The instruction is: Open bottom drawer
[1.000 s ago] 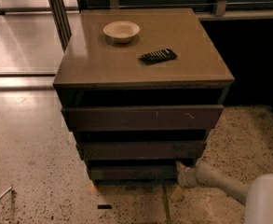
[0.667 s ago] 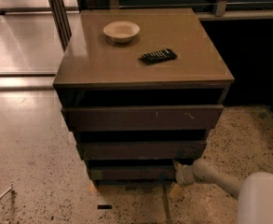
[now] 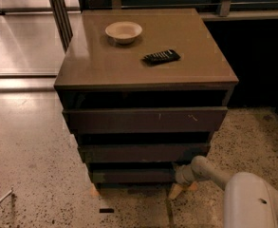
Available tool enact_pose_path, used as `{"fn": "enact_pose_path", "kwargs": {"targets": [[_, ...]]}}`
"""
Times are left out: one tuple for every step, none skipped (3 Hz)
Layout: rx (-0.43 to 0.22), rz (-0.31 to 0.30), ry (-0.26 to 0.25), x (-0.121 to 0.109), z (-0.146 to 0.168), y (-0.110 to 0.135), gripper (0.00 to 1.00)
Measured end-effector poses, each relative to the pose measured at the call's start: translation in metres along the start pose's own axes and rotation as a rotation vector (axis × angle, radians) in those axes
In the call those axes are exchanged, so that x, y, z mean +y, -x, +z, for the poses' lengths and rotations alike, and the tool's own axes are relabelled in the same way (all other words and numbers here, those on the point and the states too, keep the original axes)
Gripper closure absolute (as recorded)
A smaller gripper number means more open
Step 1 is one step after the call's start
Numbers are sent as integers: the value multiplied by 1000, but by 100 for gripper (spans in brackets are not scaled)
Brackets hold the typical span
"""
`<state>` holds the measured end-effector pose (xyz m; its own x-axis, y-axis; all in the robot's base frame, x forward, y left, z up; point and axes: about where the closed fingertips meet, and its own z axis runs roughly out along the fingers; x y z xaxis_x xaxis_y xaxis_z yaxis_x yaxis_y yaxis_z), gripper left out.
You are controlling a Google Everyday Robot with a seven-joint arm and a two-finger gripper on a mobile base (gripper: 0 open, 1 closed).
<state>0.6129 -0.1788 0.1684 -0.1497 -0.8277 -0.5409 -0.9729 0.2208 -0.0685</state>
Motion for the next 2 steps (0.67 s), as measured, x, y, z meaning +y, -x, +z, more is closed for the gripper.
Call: {"fn": "enact_pose_path", "kwargs": {"targets": [[0,0,0,0,0,0,0],[21,2,23,5,1,1,0]]}}
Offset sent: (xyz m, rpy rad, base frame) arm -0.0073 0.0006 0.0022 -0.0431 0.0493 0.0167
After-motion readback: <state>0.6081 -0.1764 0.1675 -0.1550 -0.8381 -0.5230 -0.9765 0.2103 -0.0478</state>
